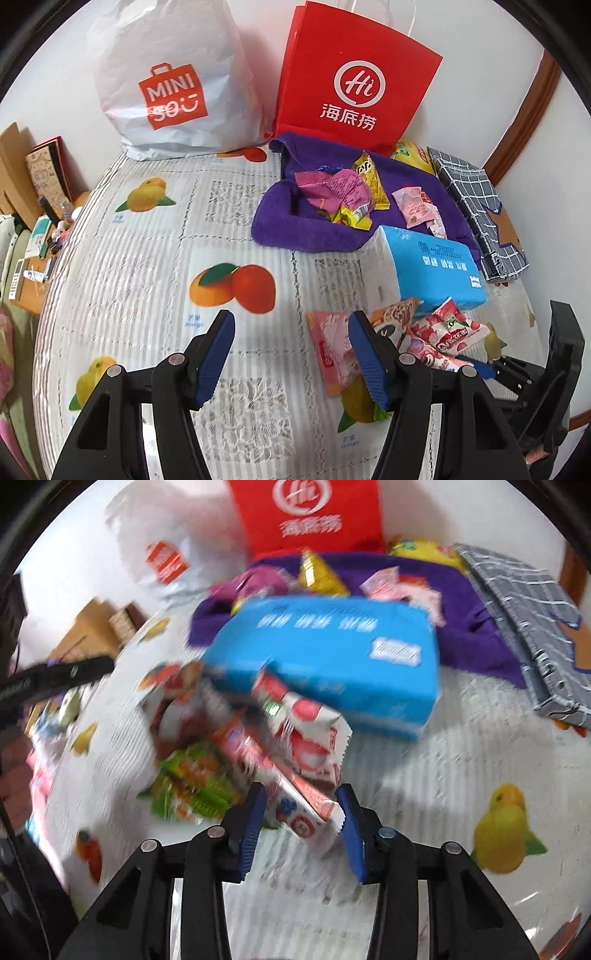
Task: Organize snacks
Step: 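Move both open tools back toward the snack pile beside the tissue pack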
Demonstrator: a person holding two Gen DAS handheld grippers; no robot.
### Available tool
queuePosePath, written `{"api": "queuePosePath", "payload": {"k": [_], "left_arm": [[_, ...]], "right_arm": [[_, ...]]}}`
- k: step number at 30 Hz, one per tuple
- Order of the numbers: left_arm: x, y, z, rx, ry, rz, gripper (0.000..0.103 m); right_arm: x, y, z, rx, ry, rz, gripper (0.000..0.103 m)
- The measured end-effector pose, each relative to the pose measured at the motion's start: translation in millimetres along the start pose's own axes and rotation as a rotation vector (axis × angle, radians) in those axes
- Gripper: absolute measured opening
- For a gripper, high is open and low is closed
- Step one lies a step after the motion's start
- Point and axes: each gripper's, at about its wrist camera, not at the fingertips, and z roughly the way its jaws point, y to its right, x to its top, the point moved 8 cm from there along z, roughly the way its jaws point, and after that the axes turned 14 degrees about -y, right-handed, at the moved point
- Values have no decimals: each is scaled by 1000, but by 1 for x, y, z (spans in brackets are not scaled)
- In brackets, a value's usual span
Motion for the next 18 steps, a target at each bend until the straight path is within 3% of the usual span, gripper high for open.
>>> {"api": "queuePosePath", "payload": {"k": [5,11,13,15,18], "left_arm": [[-10,-2,-3,10,-2,-9,62],[-17,-7,-7,28,1,-24,62],[-21,-7,-8,35,2,-23,62],[-23,-7,-7,39,1,-21,62],[-26,-3,-3,31,-6,-20,62]], "right_arm": [[-9,-8,-8,-20,34,-29,41],[9,-7,-4,-26,52,-26,40],[10,-8,1,-20,44,-29,33],[7,-10,-4,-8,69,-37,19],[-4,-11,-18,18,110,-41,14]]}}
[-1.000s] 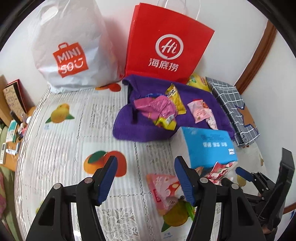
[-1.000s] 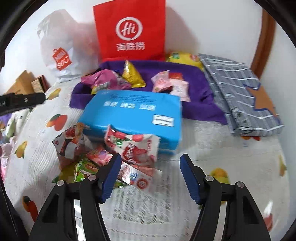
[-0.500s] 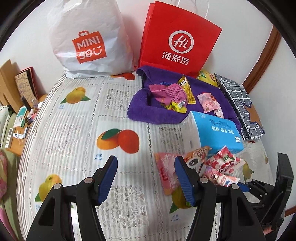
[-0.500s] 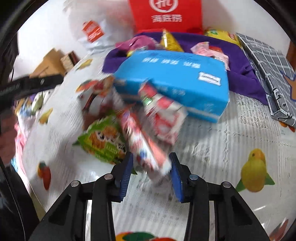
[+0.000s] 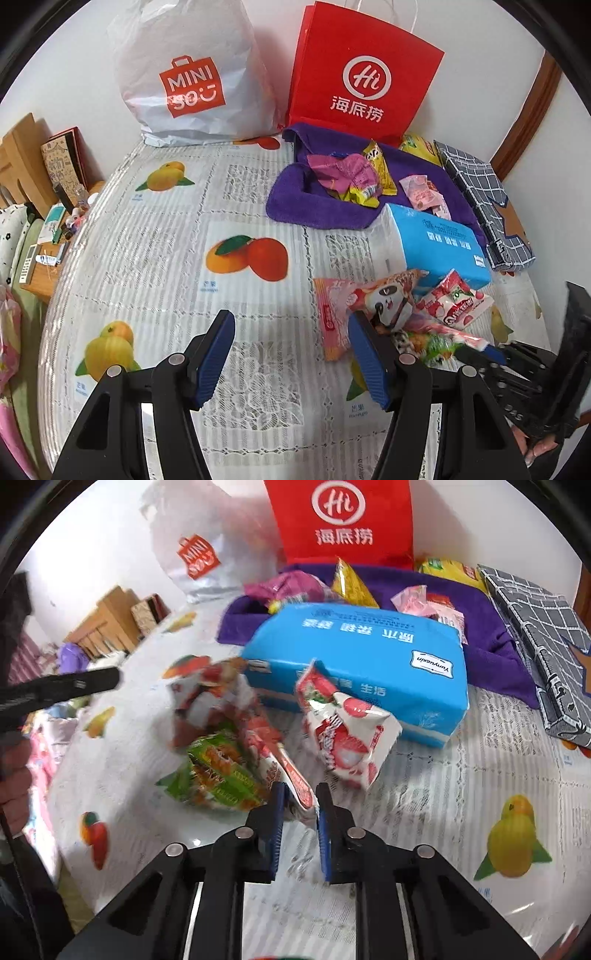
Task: Organize snacks
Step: 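Move both open tools back toward the snack pile beside the tissue pack, then grasp the long pink TOY packet with the right tool while the left grasps the panda bag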
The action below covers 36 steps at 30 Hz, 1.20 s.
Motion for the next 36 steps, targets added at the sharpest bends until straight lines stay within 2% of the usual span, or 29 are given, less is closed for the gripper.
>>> {"api": "queuePosePath", "payload": {"k": [7,12,15,16,17,18,20,23,28,32,36], "left_arm": [[-9,18,6,-49,4,24,62],[-8,37,9,-79,11,56,62],[-5,45,13,-78,7,68,62],[-4,46,13,-80,7,70,62],[-3,47,14,-78,6,69,62],[-3,47,14,-76,5,67,62],[-2,45,15,-73,4,63,62],[-1,39,16,-59,2,51,62],[0,34,17,-45,-1,46,62],[7,40,21,-58,-4,56,62],[15,56,32,-77,-21,89,62]], "right_arm": [[-37,34,-37,-48,57,81,12],[-80,60,-46,-88,19,119,14],[-90,65,-49,-137,16,102,16],[-89,67,-54,-154,32,101,22],[-88,69,-58,-158,46,100,34],[-84,69,-63,-159,68,98,50],[-72,67,-67,-164,108,74,59],[-52,62,-56,-193,103,26,59],[-31,53,-19,-185,30,-58,59],[-39,41,-3,-155,-39,-133,53],[-52,46,-14,-199,-18,-160,53]]}}
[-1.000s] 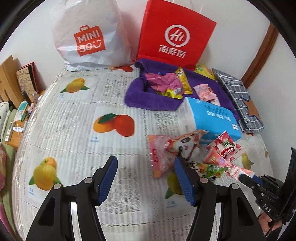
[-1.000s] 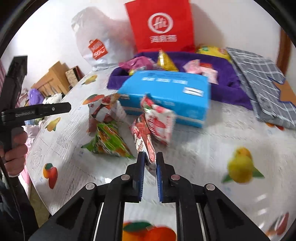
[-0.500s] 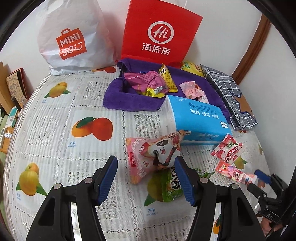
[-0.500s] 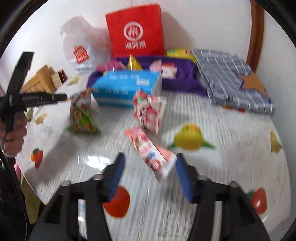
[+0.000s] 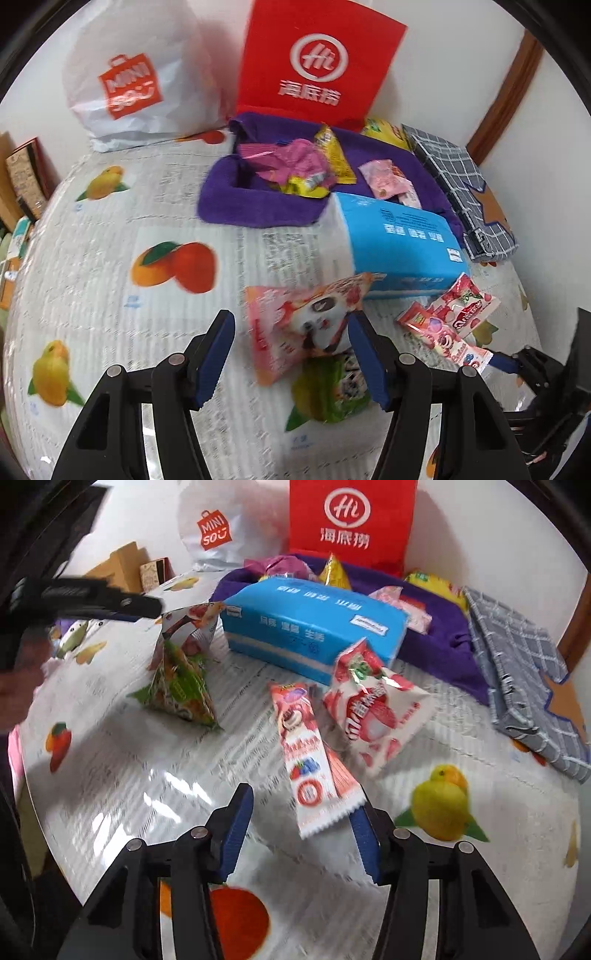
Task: Organize snacks
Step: 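Grasp the long pink TOY packet with the right tool while the left grasps the panda bag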
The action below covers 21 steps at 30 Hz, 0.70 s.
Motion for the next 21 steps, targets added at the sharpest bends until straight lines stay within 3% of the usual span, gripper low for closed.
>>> {"api": "queuePosePath", "payload": {"k": [5,8,9,15,17,19,21], "left_arm": [[6,20,23,19,-47,62,64],[5,21,36,103,-63,87,67],[5,19,40,127,-68,88,66],[-2,2,34,94,-56,69,56],[-4,-7,26,89,-43,56,56],[-5,-13,21,80,-32,42,56],[-8,-19,17,73,-27,27,56]], "right_arm": [[-3,26,-31,-32,54,77,53],[14,24,-41,-23,100,86,58],[21,21,-38,-17,104,83,59],[53,-5,8,-20,27,34,58],[56,-7,26,-55,-16,24,55],[55,-8,39,-63,-50,29,45],[57,-7,38,-44,-29,57,41]]}}
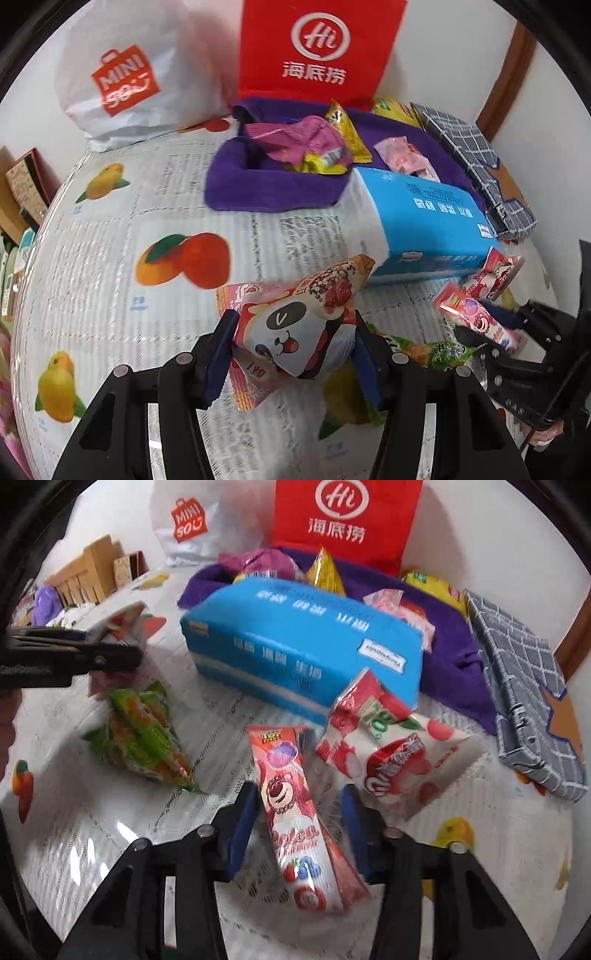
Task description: Organize snacks
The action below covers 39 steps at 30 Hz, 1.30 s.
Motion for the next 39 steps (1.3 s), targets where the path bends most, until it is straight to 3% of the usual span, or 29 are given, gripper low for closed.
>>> {"api": "queuePosePath", "payload": {"k": [1,2,20,28,39], "left_arm": [[-2,-2,-2,-3,4,-7,56],[-4,-4,-3,-7,7,-11,56],[-58,4,-25,-62,18,-49,56],[-65,26,-52,-78,56,-12,56],[-50,54,-93,-81,136,40,56]], "right_arm": [[-1,-2,0,21,-4,6,28],[-3,-3,-2,33,-7,15,22],[-75,5,-43,-25,55,166,22],[-80,11,-79,-37,117,214,22],[-68,48,-115,-84,161,342,22]]}}
